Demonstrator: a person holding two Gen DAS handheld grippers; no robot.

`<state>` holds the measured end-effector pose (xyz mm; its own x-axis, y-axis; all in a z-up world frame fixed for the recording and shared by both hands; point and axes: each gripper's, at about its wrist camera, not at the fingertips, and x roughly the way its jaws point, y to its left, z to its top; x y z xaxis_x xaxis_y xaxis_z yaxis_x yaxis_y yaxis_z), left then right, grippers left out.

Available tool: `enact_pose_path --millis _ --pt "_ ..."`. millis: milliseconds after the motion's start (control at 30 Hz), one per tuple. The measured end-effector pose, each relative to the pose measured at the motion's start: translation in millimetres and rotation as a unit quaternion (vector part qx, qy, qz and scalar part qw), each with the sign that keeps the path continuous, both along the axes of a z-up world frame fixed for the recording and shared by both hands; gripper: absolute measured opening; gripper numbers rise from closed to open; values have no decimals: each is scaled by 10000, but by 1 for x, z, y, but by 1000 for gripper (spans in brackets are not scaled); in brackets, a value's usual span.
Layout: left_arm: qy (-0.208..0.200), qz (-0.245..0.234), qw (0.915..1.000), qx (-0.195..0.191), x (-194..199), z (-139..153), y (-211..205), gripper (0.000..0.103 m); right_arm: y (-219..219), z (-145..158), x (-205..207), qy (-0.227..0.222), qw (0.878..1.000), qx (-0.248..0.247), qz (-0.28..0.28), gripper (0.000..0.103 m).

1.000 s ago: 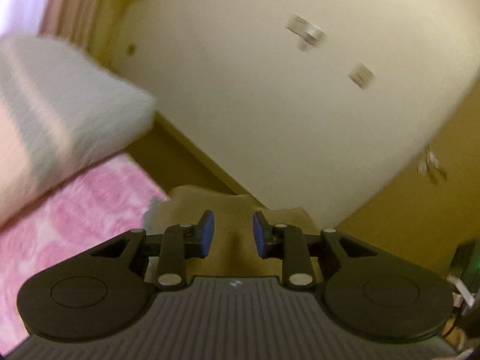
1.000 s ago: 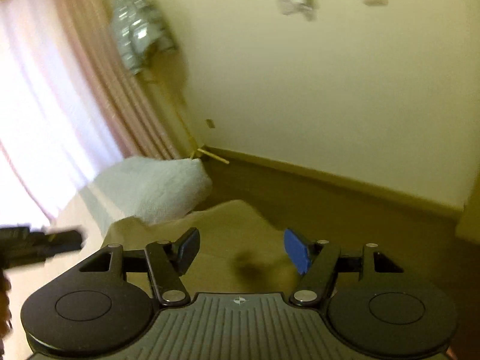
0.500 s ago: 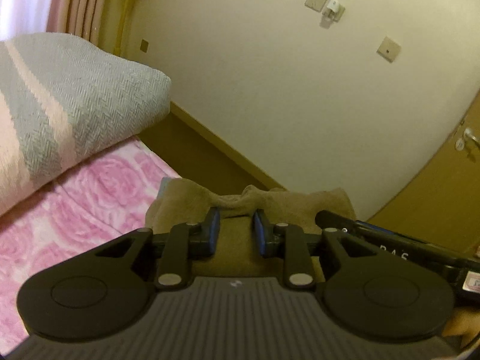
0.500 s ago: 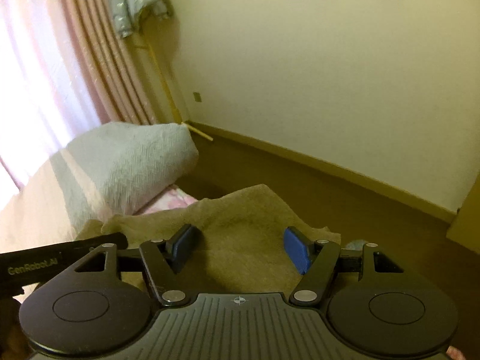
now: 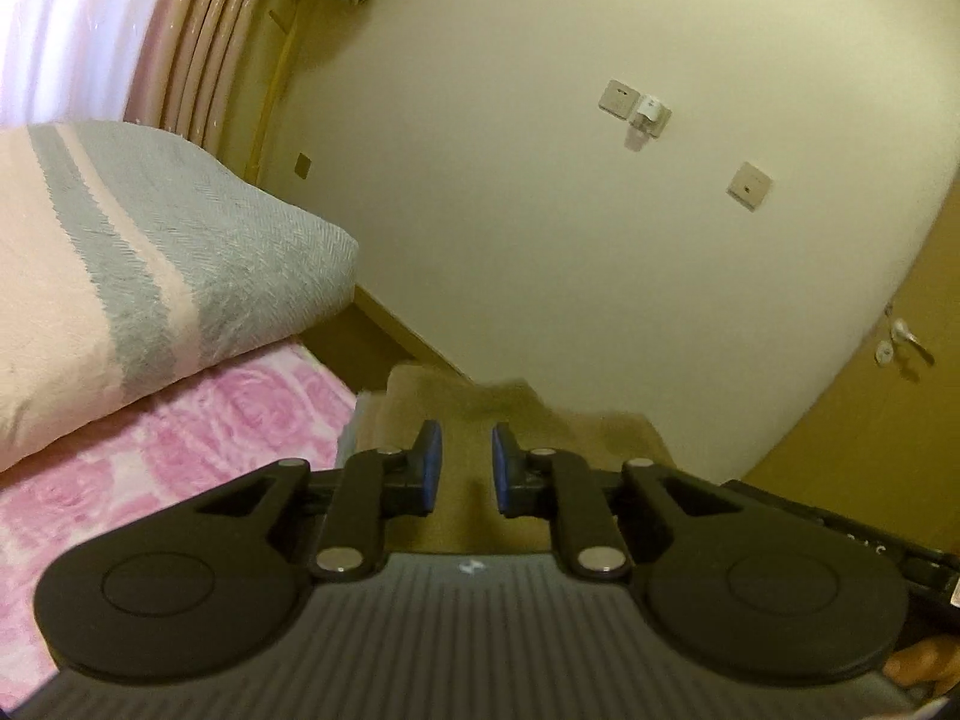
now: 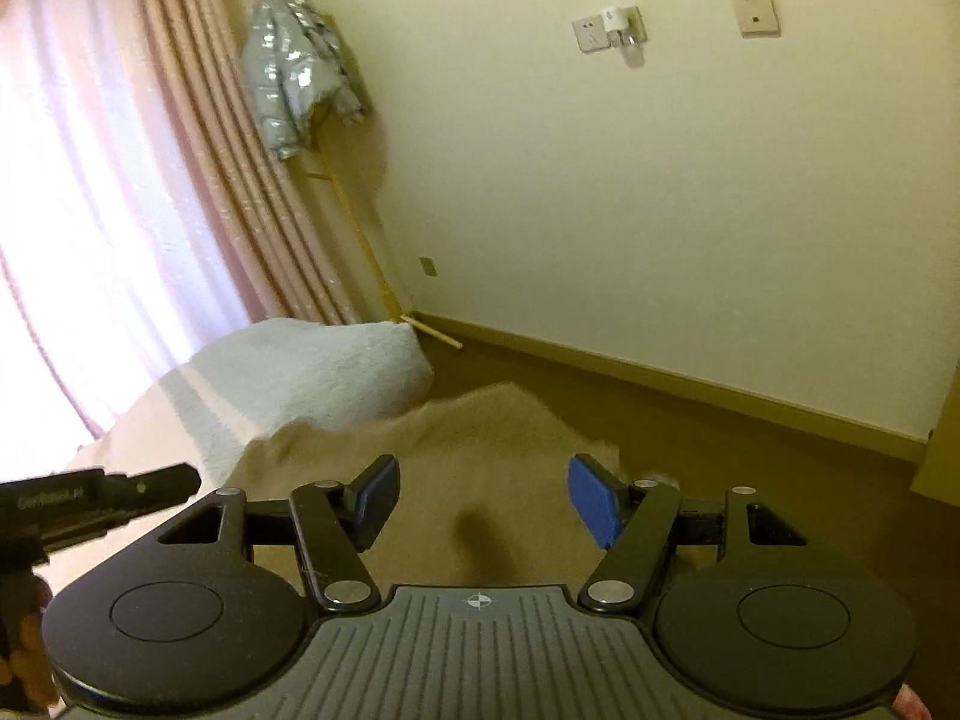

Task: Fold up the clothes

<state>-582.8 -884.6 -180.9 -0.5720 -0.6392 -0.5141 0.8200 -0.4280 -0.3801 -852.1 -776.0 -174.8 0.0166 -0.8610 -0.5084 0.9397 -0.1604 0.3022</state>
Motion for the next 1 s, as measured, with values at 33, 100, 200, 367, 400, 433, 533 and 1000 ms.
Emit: enact_pose_path --millis 33,100,200,367,400,433,533,1000 --pt "-68 -5 10000 -10 2 0 8 13 11 -1 4 44 10000 6 78 67" --pt "-343 18 9993 126 0 -14 17 13 29 -6 14 187 9995 15 246 67" --pt "-617 97 9977 278 -2 -34 28 13 38 -30 34 487 9976 299 403 67" --pt "-823 188 9959 337 -6 -38 26 15 28 -52 44 672 9954 531 424 67" --pt "-874 197 9954 335 -7 -34 26 15 29 -48 43 649 9956 536 405 67" --pt "-892 210 9953 320 -7 -29 28 15 24 -41 43 608 9961 518 380 67" --pt "-810 211 9963 215 -7 -14 41 13 40 -27 38 445 9980 340 297 67" --pt "-1470 416 9862 636 -15 7 73 22 74 -16 46 345 9950 873 349 67"
